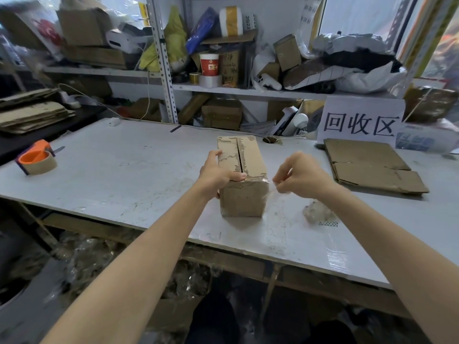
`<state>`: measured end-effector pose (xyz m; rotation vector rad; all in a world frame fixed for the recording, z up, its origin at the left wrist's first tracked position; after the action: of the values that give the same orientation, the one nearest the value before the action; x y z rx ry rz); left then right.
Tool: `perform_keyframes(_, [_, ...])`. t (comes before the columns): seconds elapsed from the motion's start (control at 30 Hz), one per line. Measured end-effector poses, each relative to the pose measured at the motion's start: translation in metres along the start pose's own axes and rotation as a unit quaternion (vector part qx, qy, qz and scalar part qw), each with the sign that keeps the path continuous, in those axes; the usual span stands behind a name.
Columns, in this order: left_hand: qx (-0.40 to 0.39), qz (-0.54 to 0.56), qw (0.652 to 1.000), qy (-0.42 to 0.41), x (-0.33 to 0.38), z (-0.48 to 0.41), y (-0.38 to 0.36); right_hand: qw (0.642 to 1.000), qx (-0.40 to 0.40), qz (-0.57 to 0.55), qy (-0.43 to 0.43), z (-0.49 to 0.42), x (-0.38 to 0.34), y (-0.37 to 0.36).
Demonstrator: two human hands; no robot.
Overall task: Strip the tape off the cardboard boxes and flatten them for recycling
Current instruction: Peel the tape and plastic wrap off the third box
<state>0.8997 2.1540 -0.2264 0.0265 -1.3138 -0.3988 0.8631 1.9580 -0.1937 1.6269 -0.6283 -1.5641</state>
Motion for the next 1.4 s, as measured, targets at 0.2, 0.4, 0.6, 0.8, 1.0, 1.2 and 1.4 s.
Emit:
perform_keyframes(0.2, [-0.015,-0.003,1.0,-0.004,-0.001,0.002,-0.001,0.981,0.134,0.127,0.063,0.008,0.0,0.002])
perform_keyframes(0.4, [-0.013,-0.01,1.0,-0.006,-0.002,0.005,-0.004,0.986,0.083,-0.137,0.052,0.008,0.001,-0.001])
perform_keyframes(0.6, [-0.011,-0.01,1.0,-0.008,-0.004,0.006,-0.005,0.983,0.059,-0.172,-0.006,0.001,-0.009,-0.009])
perform_keyframes(0.8, [-0.013,-0.009,1.0,-0.007,-0.003,0.005,-0.005,0.988,-0.004,-0.149,-0.036,0.004,-0.003,-0.009])
perform_keyframes(1.0, [-0.003,-0.018,1.0,0.011,0.0,0.004,-0.006,0.978,0.107,-0.175,-0.028,0.005,0.018,-0.004])
perform_keyframes(1.2, [0.001,-0.021,1.0,0.018,0.0,0.003,-0.008,0.953,0.159,-0.251,-0.062,0.003,0.034,-0.011])
perform_keyframes(1.4, [-0.014,-0.038,0.999,0.026,0.002,0.004,-0.008,0.946,0.133,-0.287,-0.074,0.0,0.043,-0.014])
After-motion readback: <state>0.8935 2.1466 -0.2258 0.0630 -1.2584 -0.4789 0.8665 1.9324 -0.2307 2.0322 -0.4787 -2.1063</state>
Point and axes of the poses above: each hand's wrist, its own z-axis away from the middle knuckle, its own y-axis out of the back of the hand, x = y × z, the point moved 4 cm from there along -z, towards the middle knuckle, and after that the axes turned 13 degrees about -x, right-handed, at the moved point
